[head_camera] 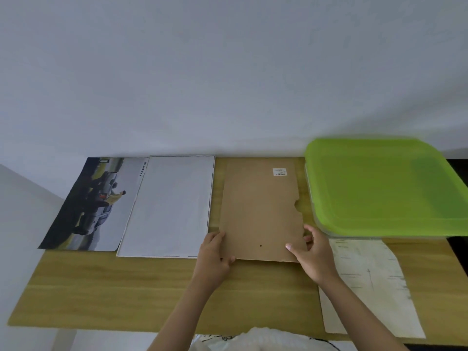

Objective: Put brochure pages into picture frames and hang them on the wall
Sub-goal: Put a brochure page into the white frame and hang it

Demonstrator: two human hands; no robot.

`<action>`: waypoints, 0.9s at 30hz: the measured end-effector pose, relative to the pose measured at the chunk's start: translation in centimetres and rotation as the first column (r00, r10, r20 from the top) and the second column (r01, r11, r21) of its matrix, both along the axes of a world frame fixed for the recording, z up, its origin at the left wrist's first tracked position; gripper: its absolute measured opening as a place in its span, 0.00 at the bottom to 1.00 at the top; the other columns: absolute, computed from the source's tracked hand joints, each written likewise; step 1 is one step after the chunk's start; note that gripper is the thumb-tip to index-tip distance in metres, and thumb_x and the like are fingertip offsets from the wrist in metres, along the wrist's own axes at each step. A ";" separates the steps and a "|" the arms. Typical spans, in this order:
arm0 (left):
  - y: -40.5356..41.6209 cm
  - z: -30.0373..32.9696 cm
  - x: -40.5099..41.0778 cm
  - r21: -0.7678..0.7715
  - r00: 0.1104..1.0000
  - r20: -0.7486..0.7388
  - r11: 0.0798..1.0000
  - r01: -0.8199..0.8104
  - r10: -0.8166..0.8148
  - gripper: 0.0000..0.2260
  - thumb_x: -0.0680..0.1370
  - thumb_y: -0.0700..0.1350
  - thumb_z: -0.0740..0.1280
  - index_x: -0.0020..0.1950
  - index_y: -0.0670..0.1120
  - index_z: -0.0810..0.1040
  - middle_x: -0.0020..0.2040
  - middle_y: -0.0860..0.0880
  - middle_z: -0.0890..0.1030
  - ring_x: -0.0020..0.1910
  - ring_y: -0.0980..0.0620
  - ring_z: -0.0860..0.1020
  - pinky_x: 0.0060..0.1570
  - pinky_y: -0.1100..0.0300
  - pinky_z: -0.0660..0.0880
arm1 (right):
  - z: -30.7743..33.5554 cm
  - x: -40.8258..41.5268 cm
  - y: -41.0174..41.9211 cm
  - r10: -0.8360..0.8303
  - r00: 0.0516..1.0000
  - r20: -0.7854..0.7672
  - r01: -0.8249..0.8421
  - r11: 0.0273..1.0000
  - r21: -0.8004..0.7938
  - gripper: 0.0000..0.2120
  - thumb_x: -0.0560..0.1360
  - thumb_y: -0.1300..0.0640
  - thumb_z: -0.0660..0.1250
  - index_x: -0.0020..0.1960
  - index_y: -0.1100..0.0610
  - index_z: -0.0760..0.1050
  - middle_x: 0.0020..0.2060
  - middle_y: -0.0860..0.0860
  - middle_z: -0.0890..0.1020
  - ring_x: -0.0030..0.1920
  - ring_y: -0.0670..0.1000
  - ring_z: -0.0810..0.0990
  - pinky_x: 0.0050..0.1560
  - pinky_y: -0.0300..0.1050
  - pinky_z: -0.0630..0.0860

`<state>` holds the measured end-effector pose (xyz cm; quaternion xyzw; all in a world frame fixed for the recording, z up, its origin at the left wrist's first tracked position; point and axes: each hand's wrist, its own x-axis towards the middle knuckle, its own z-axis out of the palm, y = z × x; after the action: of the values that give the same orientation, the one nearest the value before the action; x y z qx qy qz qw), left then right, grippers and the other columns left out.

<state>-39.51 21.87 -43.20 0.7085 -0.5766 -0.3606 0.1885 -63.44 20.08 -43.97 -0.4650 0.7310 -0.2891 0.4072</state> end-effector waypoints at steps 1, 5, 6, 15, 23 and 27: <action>0.0 -0.2 -0.2 0.001 1.000 0.023 1.000 -0.004 0.004 0.30 0.72 0.42 0.71 0.72 0.42 0.64 0.69 0.48 0.67 0.67 0.50 0.67 0.68 0.59 0.64 | -0.1 0.0 -0.2 0.006 1.000 -0.014 -0.006 1.000 0.000 0.33 0.69 0.56 0.75 0.70 0.55 0.65 0.45 0.47 0.74 0.41 0.46 0.78 0.41 0.44 0.78; 0.1 -0.7 -0.8 -0.012 0.993 0.115 1.000 -0.025 0.027 0.28 0.74 0.41 0.69 0.72 0.43 0.64 0.72 0.49 0.65 0.70 0.49 0.62 0.69 0.60 0.59 | -0.7 0.3 -0.9 0.034 0.988 -0.147 -0.034 0.999 0.005 0.34 0.69 0.52 0.74 0.70 0.57 0.66 0.55 0.53 0.75 0.53 0.51 0.77 0.52 0.46 0.76; 0.1 -0.8 -1.0 -0.014 0.991 0.131 1.000 -0.028 0.030 0.27 0.75 0.41 0.68 0.72 0.44 0.64 0.73 0.48 0.64 0.70 0.49 0.61 0.70 0.60 0.59 | -0.8 0.4 -1.1 0.047 0.982 -0.183 -0.045 0.999 0.016 0.34 0.69 0.51 0.74 0.70 0.57 0.66 0.57 0.54 0.75 0.56 0.52 0.76 0.55 0.47 0.75; -0.3 -0.5 -1.4 0.002 0.952 0.303 0.999 0.050 -0.048 0.22 0.77 0.41 0.64 0.71 0.44 0.64 0.75 0.46 0.60 0.70 0.45 0.60 0.67 0.56 0.64 | -1.4 1.1 -1.4 0.075 0.945 -0.319 -0.054 0.996 0.076 0.34 0.68 0.48 0.74 0.70 0.58 0.67 0.56 0.55 0.73 0.60 0.56 0.72 0.59 0.53 0.74; -0.6 0.7 -0.1 -0.086 0.959 0.255 0.985 0.152 -0.126 0.18 0.76 0.39 0.61 0.67 0.45 0.68 0.70 0.44 0.63 0.67 0.47 0.64 0.58 0.58 0.71 | -0.3 2.7 -1.4 0.028 0.929 -0.370 0.023 0.991 0.135 0.34 0.71 0.52 0.72 0.72 0.58 0.63 0.62 0.57 0.68 0.66 0.58 0.66 0.62 0.54 0.71; -1.6 1.9 3.6 -0.206 0.983 0.178 0.975 0.086 -0.049 0.19 0.77 0.44 0.64 0.68 0.47 0.69 0.69 0.48 0.65 0.68 0.50 0.64 0.53 0.66 0.67 | 1.0 6.2 -1.9 0.043 0.920 -0.390 -0.019 0.998 0.066 0.32 0.72 0.52 0.70 0.72 0.56 0.63 0.60 0.54 0.68 0.60 0.54 0.71 0.59 0.49 0.72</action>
<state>-35.94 20.26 -41.33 0.6926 -0.6499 -0.2403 0.2004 -57.23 18.18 -42.97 -0.5122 0.7987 -0.1613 0.2715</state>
